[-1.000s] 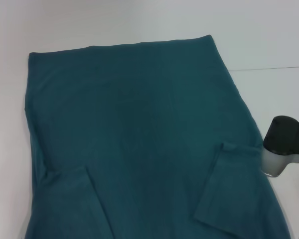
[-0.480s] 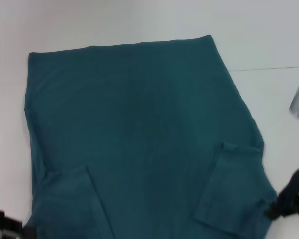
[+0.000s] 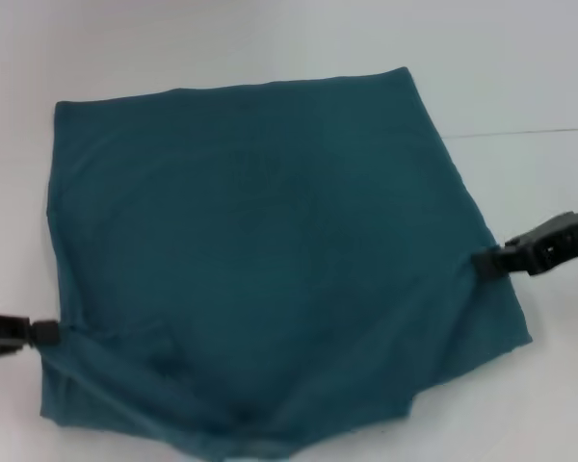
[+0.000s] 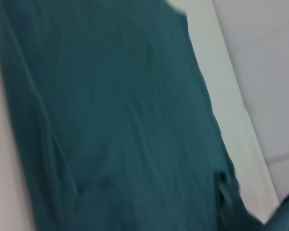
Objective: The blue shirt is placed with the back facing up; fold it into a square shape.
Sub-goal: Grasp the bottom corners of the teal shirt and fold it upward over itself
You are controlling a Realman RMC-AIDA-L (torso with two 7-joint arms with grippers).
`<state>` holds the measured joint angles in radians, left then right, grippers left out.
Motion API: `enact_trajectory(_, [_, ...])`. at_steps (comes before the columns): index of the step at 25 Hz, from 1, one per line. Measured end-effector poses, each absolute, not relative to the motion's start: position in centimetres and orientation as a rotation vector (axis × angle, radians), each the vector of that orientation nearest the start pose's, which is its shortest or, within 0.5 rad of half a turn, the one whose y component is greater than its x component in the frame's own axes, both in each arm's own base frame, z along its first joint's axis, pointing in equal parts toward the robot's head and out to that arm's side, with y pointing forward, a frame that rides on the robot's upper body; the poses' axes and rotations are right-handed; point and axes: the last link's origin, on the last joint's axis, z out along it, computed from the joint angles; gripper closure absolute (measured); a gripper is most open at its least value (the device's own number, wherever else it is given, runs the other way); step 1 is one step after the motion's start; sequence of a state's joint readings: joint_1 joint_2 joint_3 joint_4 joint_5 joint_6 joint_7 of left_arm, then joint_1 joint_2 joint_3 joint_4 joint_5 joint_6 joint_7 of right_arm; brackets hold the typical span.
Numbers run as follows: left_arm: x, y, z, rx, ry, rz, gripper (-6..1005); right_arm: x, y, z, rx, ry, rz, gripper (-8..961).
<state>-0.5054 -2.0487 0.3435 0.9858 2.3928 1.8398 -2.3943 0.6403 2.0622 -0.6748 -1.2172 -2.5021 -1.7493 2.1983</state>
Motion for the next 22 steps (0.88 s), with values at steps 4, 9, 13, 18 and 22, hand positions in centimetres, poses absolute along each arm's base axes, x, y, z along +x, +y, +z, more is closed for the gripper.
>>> enact_trajectory(4, [-30.5, 31.5, 9.1, -2.133, -1.816, -0.643, 970, 24.3, 37.2, 8.2, -2.45, 1.202, 0.109, 877])
enact_trajectory(9, [-30.4, 33.3, 9.2, -2.054, -1.728, -0.748, 970, 24.9, 38.8, 8.3, -2.319, 1.226, 0.188, 877])
enact_trajectory(13, [-30.4, 34.4, 8.9, -2.015, -1.689, -0.815, 970, 25.3, 40.1, 8.5, -2.23, 1.238, 0.263, 877])
enact_trajectory(18, [-30.3, 35.6, 8.6, -1.999, -1.613, -0.846, 970, 25.4, 41.3, 8.6, -2.166, 1.216, 0.297, 877])
enact_trajectory(22, [-29.8, 36.5, 7.9, -2.019, -1.546, -0.852, 970, 25.5, 42.0, 8.6, -2.123, 1.183, 0.323, 877])
